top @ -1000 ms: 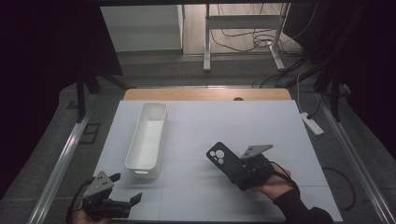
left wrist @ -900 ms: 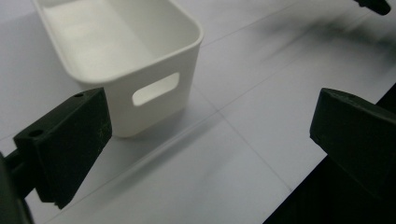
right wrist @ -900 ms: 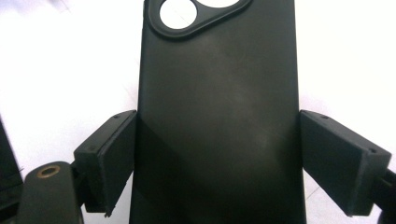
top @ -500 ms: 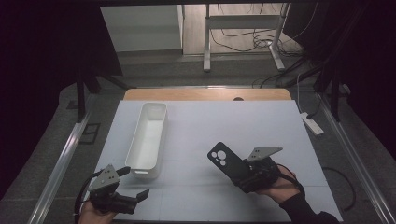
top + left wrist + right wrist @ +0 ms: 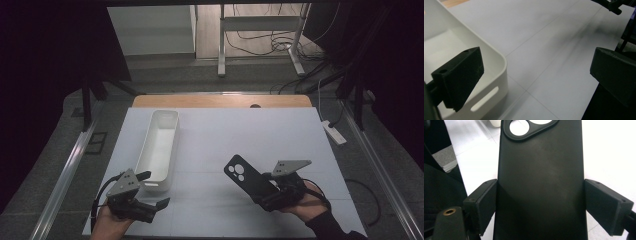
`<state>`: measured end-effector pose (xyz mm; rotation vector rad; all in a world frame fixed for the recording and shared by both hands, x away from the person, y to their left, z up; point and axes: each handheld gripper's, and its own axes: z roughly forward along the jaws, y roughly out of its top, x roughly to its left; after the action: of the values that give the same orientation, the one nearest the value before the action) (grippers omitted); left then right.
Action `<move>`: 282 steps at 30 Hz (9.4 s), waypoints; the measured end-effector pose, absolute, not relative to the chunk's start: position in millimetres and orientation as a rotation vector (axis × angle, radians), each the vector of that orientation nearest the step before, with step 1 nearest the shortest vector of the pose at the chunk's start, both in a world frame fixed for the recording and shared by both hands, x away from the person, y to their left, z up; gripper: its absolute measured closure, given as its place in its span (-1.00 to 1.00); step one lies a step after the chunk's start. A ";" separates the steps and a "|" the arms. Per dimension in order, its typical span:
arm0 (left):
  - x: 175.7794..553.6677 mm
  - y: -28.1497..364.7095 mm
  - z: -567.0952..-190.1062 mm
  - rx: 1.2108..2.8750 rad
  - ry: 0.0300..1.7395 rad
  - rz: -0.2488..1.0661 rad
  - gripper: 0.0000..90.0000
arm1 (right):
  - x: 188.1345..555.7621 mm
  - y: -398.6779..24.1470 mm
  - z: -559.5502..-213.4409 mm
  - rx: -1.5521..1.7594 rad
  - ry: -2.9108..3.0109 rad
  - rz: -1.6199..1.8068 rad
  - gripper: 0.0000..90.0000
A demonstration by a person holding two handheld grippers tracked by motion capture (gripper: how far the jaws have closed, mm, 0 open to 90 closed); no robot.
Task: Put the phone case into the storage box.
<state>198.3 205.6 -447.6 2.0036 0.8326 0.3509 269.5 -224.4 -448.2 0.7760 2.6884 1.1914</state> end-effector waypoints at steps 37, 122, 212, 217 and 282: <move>241.3 160.7 -440.8 2.035 0.559 0.184 -1.00 | 263.9 -208.3 -446.0 0.574 2.733 1.317 -0.67; 255.1 125.9 -439.2 1.908 0.227 -0.151 -0.73 | 256.0 -170.7 -441.8 0.174 2.845 1.538 -0.67; 266.9 107.0 -415.9 1.994 0.732 0.030 -0.65 | 255.1 -163.9 -444.8 0.613 2.564 1.069 -1.00; 264.4 103.2 -414.6 1.994 0.729 0.021 -0.65 | 253.4 -158.0 -447.3 0.586 2.558 1.024 -1.00; 267.8 112.2 -423.6 1.927 0.699 0.113 -1.00 | 247.3 -153.1 -447.9 0.514 2.497 1.019 0.88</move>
<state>267.8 112.2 -423.6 1.9267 0.6988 0.1132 247.3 -153.1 -447.9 0.5143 2.4973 1.0190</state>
